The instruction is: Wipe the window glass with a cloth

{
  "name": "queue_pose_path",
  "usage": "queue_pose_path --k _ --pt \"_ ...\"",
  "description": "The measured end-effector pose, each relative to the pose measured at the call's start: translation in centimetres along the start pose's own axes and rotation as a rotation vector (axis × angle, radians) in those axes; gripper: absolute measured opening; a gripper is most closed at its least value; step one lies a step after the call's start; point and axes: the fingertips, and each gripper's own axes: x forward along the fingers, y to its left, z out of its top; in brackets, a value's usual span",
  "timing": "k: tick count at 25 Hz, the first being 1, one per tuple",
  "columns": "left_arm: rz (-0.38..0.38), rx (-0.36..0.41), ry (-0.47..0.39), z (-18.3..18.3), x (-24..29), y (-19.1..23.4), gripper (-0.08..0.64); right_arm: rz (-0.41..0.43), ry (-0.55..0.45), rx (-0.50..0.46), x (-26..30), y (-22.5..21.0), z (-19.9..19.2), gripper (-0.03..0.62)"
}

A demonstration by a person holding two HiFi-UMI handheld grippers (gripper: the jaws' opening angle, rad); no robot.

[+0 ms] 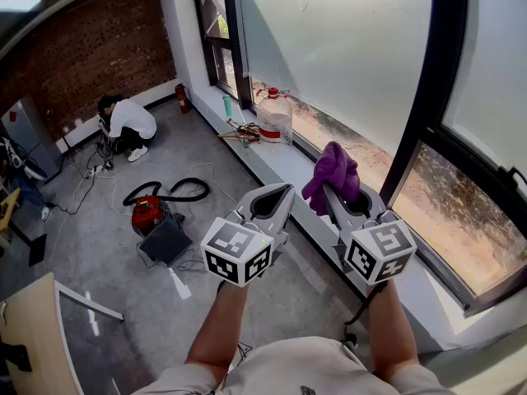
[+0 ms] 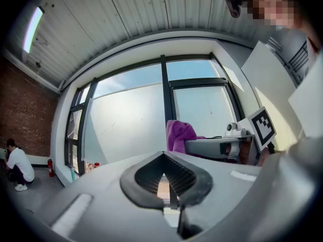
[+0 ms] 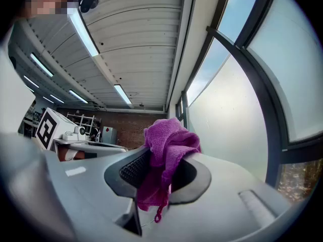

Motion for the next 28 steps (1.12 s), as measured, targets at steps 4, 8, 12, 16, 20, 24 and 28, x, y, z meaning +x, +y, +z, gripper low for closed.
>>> queue_pose_path --k 4,8,12,16,20,24,28 --pt "0.0 -0.001 -0.004 0.2 -0.2 -0.2 0.008 0.002 0.001 0.008 -0.2 0.2 0.1 0.124" --pt "0.0 0.0 -0.005 0.4 -0.3 -0.3 0.008 0.005 -0.005 0.022 -0.3 0.2 0.3 0.127" --pt "0.001 0.002 -0.005 0.4 -0.3 -0.5 0.008 0.004 -0.005 0.019 -0.4 0.0 0.3 0.127" --pt "-0.005 0.006 -0.005 0.5 -0.1 -0.8 0.008 -0.006 -0.001 0.018 -0.8 -0.3 0.3 0.127" --pt "-0.034 0.012 -0.001 0.4 0.7 -1.3 0.008 -0.037 0.002 0.011 -1.5 -1.3 0.3 0.127" --pt "-0.087 0.024 0.008 0.2 2.1 -2.9 0.008 -0.083 0.008 -0.004 -3.0 -2.7 0.2 0.129" --pt "-0.188 0.032 0.011 0.2 5.4 -6.0 0.008 -0.175 0.014 -0.031 -6.0 -6.1 0.8 0.127"
